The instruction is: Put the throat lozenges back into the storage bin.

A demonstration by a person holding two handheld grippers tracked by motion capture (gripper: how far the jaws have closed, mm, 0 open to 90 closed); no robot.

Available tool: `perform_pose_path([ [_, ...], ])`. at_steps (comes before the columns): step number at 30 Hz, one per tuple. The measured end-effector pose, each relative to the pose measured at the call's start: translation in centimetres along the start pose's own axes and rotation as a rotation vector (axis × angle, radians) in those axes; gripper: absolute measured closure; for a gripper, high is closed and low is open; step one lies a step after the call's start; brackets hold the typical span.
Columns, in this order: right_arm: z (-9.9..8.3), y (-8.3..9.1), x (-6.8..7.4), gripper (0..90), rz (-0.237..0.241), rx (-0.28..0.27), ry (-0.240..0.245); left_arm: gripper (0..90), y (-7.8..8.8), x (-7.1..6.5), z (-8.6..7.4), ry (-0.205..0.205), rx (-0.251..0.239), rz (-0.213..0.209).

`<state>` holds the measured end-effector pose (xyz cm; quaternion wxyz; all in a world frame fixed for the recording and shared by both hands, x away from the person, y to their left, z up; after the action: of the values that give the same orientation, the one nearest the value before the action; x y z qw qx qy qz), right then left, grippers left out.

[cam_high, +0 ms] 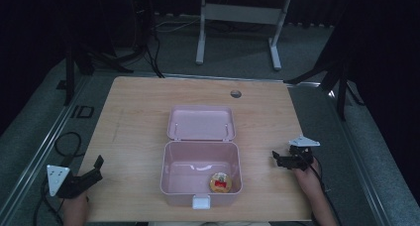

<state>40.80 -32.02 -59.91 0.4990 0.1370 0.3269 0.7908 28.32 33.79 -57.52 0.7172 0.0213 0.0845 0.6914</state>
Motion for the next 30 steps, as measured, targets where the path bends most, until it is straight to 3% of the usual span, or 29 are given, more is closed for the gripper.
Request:
perform_pose_path([
  [3, -0.2, 0.3, -0.9, 11.0, -0.027, -0.021, -0.042, 0.4, 0.0, 0.0, 0.0, -0.001, 0.000, 0.000],
  [11, -0.4, 1.5, -2.9, 11.0, -0.200, -0.125, -0.139, 0.4, 0.0, 0.0, 0.0, -0.001, 0.002, -0.001],
  [13, -0.5, 1.7, -3.3, 11.0, -0.225, -0.139, -0.163, 0.4, 0.0, 0.0, 0.0, 0.000, 0.001, -0.002],
  [15, -0.7, 1.8, -3.6, 11.1, -0.216, -0.145, -0.204, 0.4, 0.0, 0.0, 0.0, 0.000, 0.001, -0.002],
  [19, -0.8, 1.9, -3.9, 11.1, -0.275, -0.137, -0.207, 0.4, 0.0, 0.0, 0.0, 0.001, 0.002, -0.003],
  [30, -1.0, 1.8, -4.4, 11.0, -0.286, -0.135, -0.252, 0.4, 0.0, 0.1, 0.0, 0.008, -0.003, -0.003],
])
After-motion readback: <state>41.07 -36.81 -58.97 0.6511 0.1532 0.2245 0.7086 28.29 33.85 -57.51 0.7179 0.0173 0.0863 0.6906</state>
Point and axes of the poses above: each handheld gripper's, and its own axes: y roughly backward along the jaws, z roughly out of its top, x roughly to its left, the point moved 7 cm from there along -y, roughly forward along the jaws
